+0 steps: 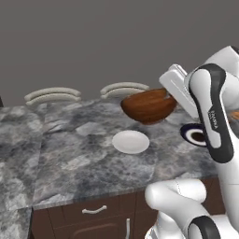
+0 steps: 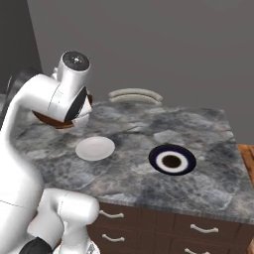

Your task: Move the bowls from the cabinet to the plates on the dining table.

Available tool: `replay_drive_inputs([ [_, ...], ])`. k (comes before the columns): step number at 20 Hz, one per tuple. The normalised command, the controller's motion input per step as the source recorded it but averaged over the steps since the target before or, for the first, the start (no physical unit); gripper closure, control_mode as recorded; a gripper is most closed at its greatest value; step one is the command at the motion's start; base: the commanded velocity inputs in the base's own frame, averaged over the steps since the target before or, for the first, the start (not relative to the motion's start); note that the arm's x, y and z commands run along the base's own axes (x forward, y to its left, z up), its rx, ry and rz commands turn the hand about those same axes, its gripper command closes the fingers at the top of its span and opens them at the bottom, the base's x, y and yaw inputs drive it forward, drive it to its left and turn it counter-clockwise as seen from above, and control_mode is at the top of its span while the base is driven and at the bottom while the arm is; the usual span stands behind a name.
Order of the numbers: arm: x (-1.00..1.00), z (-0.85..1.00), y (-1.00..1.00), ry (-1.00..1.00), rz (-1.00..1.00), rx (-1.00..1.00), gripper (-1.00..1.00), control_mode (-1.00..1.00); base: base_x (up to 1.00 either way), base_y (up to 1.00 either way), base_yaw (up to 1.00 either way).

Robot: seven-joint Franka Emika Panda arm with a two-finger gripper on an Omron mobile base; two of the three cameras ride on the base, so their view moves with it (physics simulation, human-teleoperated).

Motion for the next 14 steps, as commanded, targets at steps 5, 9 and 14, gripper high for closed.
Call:
replay_drive_inputs([
  [5, 0.53, -0.72, -0.01, -0.01, 0.18, -0.09, 1.0, -1.0, 0.0, 0.0, 0.0],
  [9, 0.81, -0.67, -0.16, 0.0, 0.11, -0.03, 1.0, -1.0, 0.0, 0.0, 0.0],
  [14, 0.71, -0.42, -0.19, 0.03, 0.1, 0.02, 1.0, -1.0, 0.0, 0.0, 0.0],
])
